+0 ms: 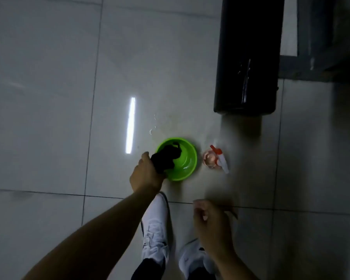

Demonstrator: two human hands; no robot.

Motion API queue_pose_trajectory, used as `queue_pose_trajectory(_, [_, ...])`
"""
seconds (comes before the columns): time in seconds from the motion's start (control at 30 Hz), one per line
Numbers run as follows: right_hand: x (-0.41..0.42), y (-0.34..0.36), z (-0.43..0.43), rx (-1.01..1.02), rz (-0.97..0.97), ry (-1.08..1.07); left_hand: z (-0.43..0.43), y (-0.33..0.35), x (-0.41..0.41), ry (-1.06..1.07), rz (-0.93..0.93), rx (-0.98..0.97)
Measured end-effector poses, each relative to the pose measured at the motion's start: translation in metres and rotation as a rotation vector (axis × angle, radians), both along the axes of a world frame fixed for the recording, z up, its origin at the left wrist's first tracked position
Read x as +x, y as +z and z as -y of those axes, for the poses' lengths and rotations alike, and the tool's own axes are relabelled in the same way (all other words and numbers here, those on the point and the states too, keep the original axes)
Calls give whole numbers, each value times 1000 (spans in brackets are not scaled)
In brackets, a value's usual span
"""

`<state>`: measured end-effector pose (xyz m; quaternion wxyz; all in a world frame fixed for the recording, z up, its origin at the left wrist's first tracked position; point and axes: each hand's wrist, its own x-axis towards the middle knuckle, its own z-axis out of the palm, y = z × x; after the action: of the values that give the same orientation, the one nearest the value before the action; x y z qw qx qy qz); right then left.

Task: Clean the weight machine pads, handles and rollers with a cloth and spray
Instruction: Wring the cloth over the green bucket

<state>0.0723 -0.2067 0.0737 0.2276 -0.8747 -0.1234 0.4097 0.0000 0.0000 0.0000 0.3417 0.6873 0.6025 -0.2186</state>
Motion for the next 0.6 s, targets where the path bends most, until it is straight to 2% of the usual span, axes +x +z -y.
queue_pose_trajectory(0.13, [-8, -2, 9, 41, 28, -93, -1, 0, -2, 28, -8, 126])
queue_pose_trajectory(0.2, [-3, 1, 5, 47, 32, -84, 0, 13, 2, 28, 130, 99])
queue_pose_trajectory(0.27, [0, 3, -6, 41, -33, -143, 2, 35, 7, 93, 372, 68])
queue_pose_trajectory(0.37, [16, 8, -42, 78, -393, -595, 2, 84, 22, 521, 670, -230])
queue_pose_trajectory(0.43, [25, 17, -69, 147, -650, -914, 0, 105, 25, 717, 696, -368])
queue_pose_trajectory(0.47, [29, 15, -80, 170, -710, -1000, -1, 107, 22, 785, 694, -414])
queue_pose_trajectory(0.53, [30, 9, -95, 209, -733, -1024, 0, 104, 17, 924, 675, -490])
queue_pose_trajectory(0.6, [30, 2, -102, 265, -680, -923, 4, 102, 16, 977, 622, -490])
